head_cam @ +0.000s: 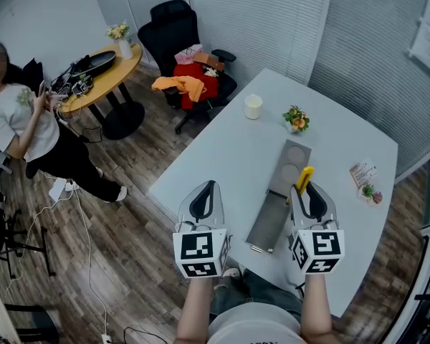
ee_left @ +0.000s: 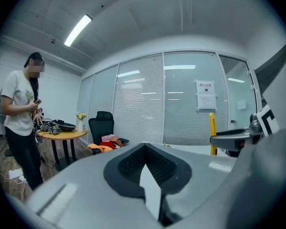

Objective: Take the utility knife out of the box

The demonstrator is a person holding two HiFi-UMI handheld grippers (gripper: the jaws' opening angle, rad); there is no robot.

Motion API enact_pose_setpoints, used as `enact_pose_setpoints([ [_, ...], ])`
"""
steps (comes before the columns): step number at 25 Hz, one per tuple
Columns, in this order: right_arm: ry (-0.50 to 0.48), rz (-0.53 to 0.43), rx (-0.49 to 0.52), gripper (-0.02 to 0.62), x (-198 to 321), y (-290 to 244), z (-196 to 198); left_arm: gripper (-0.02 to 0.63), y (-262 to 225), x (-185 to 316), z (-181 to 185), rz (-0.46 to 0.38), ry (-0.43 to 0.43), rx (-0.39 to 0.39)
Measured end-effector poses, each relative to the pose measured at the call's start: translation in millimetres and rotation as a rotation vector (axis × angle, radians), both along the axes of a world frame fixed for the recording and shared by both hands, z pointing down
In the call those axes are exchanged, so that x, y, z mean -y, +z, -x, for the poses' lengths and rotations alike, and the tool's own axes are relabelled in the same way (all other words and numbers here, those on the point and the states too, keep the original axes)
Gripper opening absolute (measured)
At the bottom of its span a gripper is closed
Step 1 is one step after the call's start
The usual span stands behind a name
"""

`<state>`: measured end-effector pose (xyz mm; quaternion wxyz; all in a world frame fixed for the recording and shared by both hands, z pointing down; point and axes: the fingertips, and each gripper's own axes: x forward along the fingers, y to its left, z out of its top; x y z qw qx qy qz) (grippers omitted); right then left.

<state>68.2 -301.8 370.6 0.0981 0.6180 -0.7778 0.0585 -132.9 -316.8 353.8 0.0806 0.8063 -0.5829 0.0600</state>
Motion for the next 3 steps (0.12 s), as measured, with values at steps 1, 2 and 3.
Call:
enact_pose_setpoints([
  [1, 0.000, 0.000, 0.000, 0.153, -0.1, -0.1, 0.0, 0.000, -0.3, -0.1, -0.4, -0.001, 0.002, 0.000],
  [2, 0.000, 0.000, 0.001, 0.153, -0.1, -0.2, 0.2, 0.000, -0.7, -0.2, -0.6, -0.002, 0.003, -0.001],
  [3, 0.000, 0.001, 0.001, 0.153, -0.2, -0.1, 0.5, 0.000, -1.1, -0.3, -0.8, -0.004, 0.005, -0.001],
])
